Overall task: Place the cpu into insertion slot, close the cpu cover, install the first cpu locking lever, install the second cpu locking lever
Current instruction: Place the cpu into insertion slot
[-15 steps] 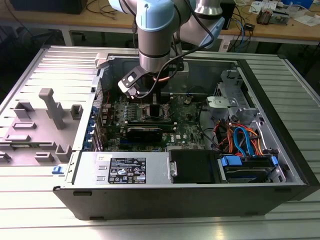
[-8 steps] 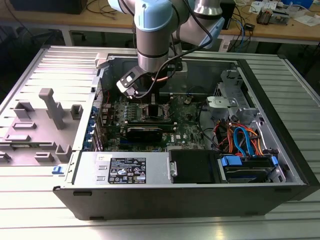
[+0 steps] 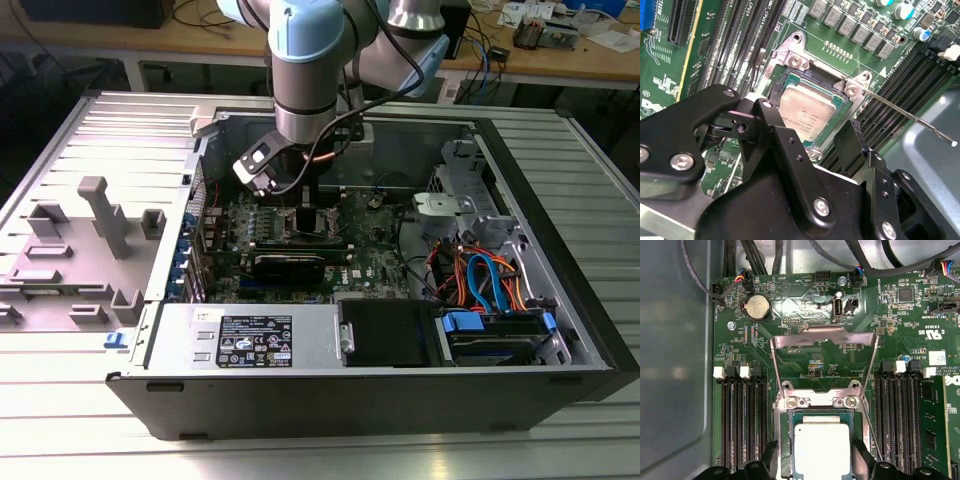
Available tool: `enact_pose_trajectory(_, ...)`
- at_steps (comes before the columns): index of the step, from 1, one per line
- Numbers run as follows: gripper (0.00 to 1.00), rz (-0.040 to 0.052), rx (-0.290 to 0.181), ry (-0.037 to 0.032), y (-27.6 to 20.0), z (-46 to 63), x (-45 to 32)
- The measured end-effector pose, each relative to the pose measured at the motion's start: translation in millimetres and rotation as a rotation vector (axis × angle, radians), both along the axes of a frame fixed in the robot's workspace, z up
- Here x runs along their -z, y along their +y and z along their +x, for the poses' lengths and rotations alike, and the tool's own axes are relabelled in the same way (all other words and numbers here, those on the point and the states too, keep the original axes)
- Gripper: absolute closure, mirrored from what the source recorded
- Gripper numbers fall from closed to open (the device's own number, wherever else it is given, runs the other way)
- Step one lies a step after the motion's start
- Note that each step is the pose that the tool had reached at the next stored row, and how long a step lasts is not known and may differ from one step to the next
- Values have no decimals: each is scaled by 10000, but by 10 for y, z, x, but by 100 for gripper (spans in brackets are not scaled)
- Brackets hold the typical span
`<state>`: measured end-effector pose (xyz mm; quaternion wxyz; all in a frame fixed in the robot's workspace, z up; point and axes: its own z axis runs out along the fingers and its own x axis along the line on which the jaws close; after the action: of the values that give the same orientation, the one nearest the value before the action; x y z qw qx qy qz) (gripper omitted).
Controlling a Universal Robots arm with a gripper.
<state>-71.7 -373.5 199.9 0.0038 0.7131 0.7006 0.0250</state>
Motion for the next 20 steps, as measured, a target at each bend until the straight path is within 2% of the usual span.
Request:
enact_pose_trajectory(9, 31, -4, -1, 15, 2, 35, 16)
enact_pose_trajectory(11, 31, -30, 0, 16, 4, 46, 15)
enact_pose_trajectory(16, 31, -164, -1, 18, 20, 64, 15)
enact_pose_trajectory(20, 31, -180, 1, 19, 23, 69, 15)
